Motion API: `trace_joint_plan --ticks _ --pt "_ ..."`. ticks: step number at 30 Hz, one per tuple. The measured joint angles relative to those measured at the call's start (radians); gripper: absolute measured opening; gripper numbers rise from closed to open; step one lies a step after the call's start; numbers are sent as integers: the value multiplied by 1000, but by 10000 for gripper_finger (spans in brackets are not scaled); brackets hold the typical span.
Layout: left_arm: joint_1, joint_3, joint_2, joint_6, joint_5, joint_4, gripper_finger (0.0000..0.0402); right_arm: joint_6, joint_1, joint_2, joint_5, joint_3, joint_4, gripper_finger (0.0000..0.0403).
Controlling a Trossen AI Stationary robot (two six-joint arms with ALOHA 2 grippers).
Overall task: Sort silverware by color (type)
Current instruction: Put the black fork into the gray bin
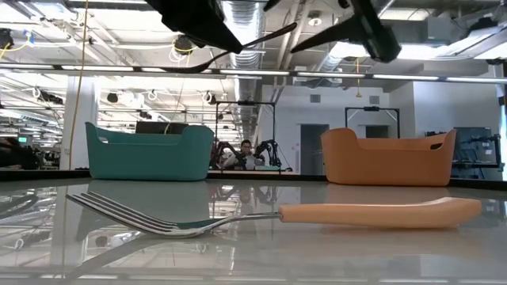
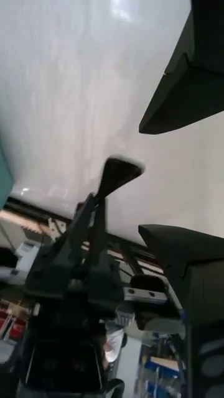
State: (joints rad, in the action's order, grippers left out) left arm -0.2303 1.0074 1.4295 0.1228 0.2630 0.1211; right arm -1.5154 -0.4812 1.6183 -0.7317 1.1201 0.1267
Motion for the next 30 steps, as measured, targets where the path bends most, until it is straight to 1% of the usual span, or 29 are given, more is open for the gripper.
trace_joint_plan --ticks 3,6,10,13,16,20,26,30 --pt "0 1 0 -46 -16 3 0 67 0 0 -19 -1 -6 274" --pt "-12 1 -1 -93 -6 6 0 132 17 -5 -23 4 -63 274" --pt "-35 1 -1 -124 34 12 0 207 44 -8 3 -1 -116 274" --pt "-50 1 -1 -139 54 25 0 216 64 -12 26 1 -123 274" --pt "-66 1 -1 -149 109 40 0 215 80 -9 70 0 -119 268" --pt "-79 1 -1 -163 167 60 0 206 104 -10 150 0 -119 249" --pt "-88 1 -1 -171 219 71 0 200 120 -10 159 0 -114 218" --pt "-89 1 -1 -172 243 77 0 206 131 -10 186 0 -111 180"
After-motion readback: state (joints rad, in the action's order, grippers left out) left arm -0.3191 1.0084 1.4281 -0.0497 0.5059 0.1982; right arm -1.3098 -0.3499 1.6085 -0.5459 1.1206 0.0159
